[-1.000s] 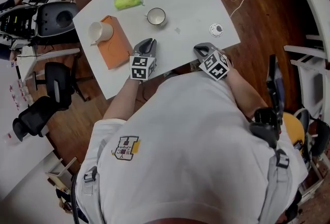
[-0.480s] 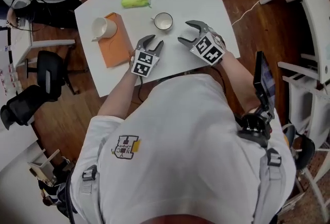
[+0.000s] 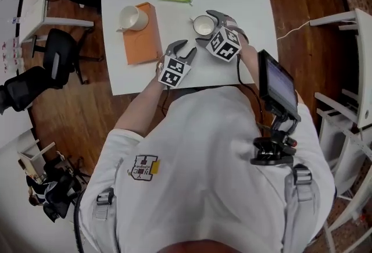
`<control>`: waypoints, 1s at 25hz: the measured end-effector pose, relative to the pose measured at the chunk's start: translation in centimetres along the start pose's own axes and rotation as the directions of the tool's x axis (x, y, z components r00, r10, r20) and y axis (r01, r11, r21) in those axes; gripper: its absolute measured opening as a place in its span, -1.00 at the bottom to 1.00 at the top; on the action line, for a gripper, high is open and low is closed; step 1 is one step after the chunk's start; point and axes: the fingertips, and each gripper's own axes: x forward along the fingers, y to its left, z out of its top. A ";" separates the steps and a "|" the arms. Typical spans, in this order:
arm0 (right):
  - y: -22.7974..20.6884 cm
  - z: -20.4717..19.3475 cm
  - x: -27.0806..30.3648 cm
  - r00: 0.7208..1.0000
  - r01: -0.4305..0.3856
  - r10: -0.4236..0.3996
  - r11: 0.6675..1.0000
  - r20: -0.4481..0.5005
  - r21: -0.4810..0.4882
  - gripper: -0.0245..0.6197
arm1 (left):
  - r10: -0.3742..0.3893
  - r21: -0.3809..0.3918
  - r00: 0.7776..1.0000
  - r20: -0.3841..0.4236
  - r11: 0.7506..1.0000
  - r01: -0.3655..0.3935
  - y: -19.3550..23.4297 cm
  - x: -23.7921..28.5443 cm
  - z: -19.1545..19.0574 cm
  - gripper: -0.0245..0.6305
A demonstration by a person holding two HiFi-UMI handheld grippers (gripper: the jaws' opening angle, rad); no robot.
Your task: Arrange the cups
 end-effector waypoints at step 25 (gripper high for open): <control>5.3 2.0 -1.0 0.998 0.047 -0.046 0.998 -0.033 0.039 0.45 | 0.049 -0.157 0.999 -0.015 0.986 -0.051 -1.5 -8.8 -10.7 -0.51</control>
